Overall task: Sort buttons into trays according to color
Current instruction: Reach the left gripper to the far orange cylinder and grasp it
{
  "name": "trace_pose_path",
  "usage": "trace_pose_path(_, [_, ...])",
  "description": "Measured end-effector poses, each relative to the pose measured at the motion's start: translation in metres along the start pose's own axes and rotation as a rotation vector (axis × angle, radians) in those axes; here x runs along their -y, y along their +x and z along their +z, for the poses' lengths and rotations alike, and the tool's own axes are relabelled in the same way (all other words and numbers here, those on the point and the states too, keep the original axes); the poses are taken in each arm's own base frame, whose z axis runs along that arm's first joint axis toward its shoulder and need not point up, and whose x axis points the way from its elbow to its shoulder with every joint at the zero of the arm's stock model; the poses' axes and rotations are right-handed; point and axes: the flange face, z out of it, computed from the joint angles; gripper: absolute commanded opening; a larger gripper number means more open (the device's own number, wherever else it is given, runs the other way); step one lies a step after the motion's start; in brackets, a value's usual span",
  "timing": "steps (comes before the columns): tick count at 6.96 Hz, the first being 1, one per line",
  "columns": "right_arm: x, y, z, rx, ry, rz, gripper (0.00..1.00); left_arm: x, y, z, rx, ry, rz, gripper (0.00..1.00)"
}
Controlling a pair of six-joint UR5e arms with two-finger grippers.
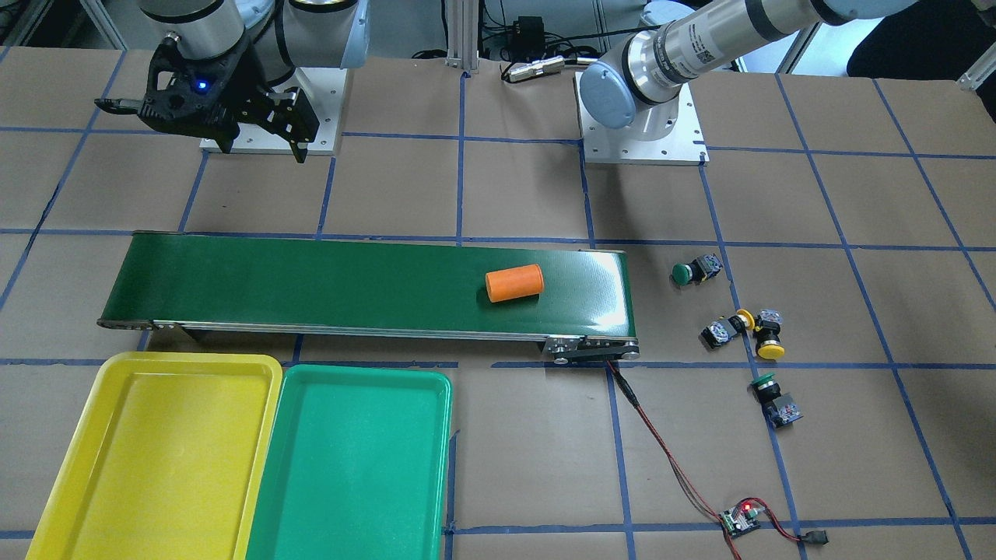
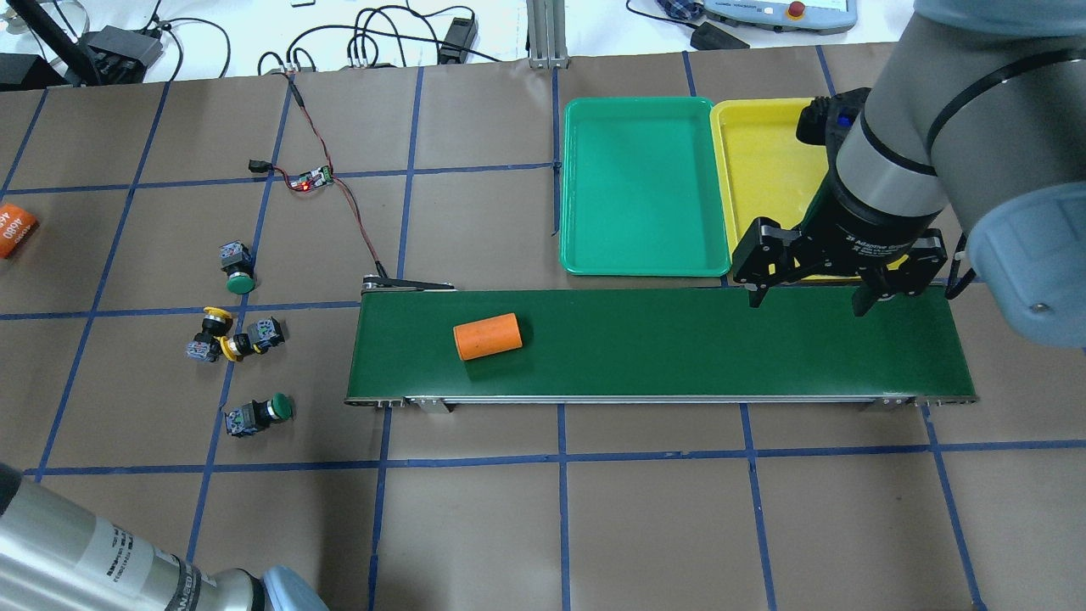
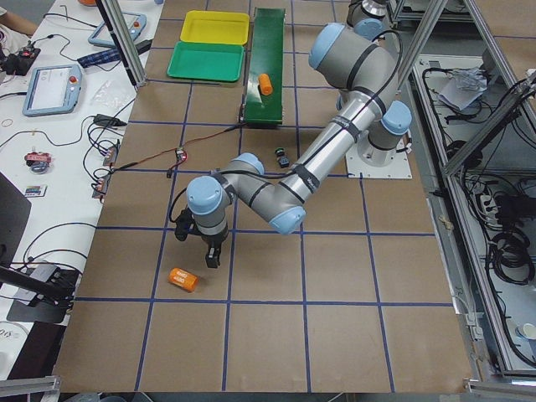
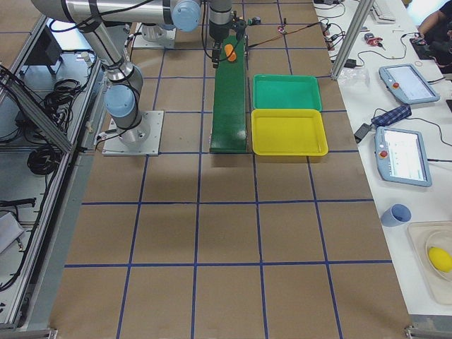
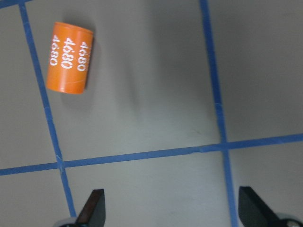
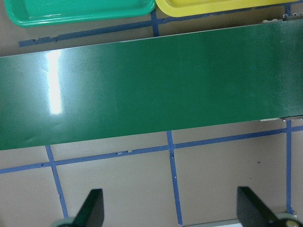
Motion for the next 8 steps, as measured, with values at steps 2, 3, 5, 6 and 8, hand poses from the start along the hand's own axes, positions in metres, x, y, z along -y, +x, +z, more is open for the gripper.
trace_pose_path(2, [0.0, 0.0, 0.0, 0.0, 0.0, 0.0, 1.0, 0.019, -0.034, 0.019, 0.001, 0.055, -0.004, 1.0])
trace_pose_path(3, [0.0, 0.0, 0.0, 0.0, 0.0, -0.001, 1.0, 0.031, -0.043, 0.025, 0.009, 0.085, 0.015, 1.0])
trace_pose_path(5, [0.0, 0.0, 0.0, 0.0, 0.001, -0.001, 1.0, 0.053, -0.047, 0.048, -0.018, 0.15, 0.059, 1.0])
trace_pose_path(6, [0.0, 0.0, -0.001, 0.0, 0.002, -0.001, 1.0, 0.058, -0.047, 0.059, -0.027, 0.162, 0.083, 1.0])
trace_pose_path(8, [0.0, 0.0, -0.001, 0.0, 0.003, -0.001, 1.0, 0.068, -0.04, 0.079, -0.028, 0.168, 0.118, 0.87])
